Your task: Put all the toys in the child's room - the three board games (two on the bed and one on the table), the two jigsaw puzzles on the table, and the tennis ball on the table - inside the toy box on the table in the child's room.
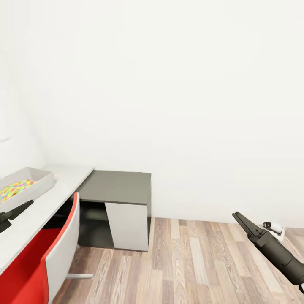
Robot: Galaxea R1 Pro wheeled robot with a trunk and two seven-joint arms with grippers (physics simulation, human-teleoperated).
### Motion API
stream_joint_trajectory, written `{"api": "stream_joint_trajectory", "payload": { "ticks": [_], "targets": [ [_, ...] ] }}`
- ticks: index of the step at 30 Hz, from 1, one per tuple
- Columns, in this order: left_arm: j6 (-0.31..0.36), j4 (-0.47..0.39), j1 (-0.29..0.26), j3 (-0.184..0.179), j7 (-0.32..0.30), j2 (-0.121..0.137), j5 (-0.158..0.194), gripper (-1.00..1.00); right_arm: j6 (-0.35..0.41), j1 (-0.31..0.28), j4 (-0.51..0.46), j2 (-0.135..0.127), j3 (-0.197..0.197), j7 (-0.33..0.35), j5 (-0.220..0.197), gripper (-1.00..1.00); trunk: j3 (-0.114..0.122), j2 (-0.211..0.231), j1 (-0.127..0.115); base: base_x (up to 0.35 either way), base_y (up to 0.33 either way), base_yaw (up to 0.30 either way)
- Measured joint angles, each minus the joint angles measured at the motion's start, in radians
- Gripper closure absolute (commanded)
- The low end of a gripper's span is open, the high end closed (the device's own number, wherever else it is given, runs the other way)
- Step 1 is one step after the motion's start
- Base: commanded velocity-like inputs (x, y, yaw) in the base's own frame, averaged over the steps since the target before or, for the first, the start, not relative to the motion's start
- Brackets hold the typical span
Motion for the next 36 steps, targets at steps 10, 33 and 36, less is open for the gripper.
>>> {"api": "stream_joint_trajectory", "payload": {
  "ticks": [10,33,36],
  "targets": [
    [-0.003,0.000,0.000,-0.001,0.002,-0.001,0.000,-1.00,-0.004,0.000,0.005,0.000,0.000,-0.005,0.003,-1.00,0.011,0.000,0.000,-0.045,-0.136,-0.190],
    [-0.052,0.086,-0.045,-0.558,1.017,-0.185,-0.204,-1.00,-0.006,-0.113,0.184,0.001,0.249,-0.517,0.084,-1.00,0.013,0.000,0.000,-0.001,-0.002,-0.008],
    [-0.090,0.238,-0.093,-0.581,1.143,-0.218,-0.239,-1.00,-0.011,-0.184,0.314,0.004,0.297,-0.581,0.093,-1.00,0.013,0.001,0.000,0.000,0.000,0.000]
  ]
}}
